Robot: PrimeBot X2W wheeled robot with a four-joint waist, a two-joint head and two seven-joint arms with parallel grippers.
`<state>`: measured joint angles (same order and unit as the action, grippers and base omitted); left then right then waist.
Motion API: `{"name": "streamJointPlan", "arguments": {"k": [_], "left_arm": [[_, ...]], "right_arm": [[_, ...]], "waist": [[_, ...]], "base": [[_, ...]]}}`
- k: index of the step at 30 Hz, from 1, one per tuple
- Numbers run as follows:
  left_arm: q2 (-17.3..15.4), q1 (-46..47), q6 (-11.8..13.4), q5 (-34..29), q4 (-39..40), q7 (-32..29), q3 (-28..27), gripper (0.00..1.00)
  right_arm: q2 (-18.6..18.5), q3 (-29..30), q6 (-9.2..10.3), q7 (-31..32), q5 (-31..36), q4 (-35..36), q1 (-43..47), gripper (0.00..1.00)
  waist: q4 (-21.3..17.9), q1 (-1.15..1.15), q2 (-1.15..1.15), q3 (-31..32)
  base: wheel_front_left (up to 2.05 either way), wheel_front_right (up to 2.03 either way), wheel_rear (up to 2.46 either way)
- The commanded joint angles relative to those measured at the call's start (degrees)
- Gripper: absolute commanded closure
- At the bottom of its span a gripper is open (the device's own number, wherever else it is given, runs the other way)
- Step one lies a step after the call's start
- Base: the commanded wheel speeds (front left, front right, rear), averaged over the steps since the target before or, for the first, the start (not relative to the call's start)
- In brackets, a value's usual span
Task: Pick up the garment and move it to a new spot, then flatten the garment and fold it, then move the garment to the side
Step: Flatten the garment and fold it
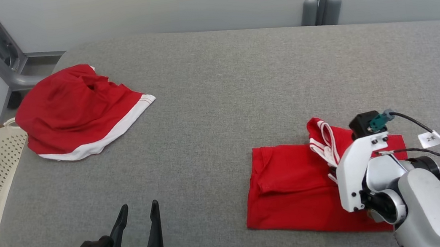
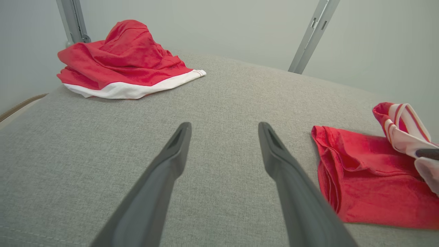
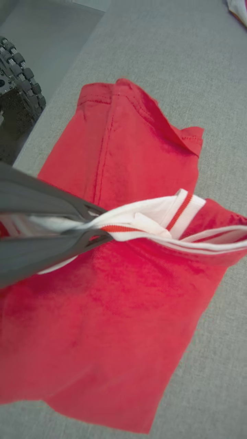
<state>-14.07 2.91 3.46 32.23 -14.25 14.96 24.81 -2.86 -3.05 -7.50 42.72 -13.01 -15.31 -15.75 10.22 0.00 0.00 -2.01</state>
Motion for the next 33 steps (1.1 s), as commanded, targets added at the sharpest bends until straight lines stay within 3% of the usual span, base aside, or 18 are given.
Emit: {"name": "streamJointPlan", "arguments": {"k": [1, 10, 32, 33], "left_arm": [[0.13, 0.05, -0.18, 0.22, -0.09, 0.14, 0.08, 0.0], [0.56, 1.09, -0.45, 0.05, -0.52, 0.15, 0.56, 0.0], [1.56, 1.67, -1.29, -0.62, -2.15, 0.28, 0.07, 0.0], [1.56, 1.61, -1.28, -0.62, -2.16, 0.28, 0.01, 0.0]], "right_arm": [[-0.07, -1.54, 0.02, -0.7, -1.31, -1.27, -1.48, 1.0], [-0.09, -8.62, 0.02, -3.54, -6.07, -7.8, -5.95, 1.0], [-0.06, -16.49, 0.01, -8.73, -12.19, -16.27, -10.85, 1.0], [-0.06, -16.8, 0.01, -9.16, -12.72, -16.47, -10.92, 0.56]], "waist": [[1.03, 0.0, 0.0, -0.31], [3.56, 0.0, 0.0, -1.47], [5.52, 0.0, 0.0, -1.87], [5.53, 0.0, 0.0, -1.82]], "base": [[0.0, 0.0, 0.0], [0.0, 0.0, 0.0], [0.0, 0.0, 0.0], [0.0, 0.0, 0.0]]}}
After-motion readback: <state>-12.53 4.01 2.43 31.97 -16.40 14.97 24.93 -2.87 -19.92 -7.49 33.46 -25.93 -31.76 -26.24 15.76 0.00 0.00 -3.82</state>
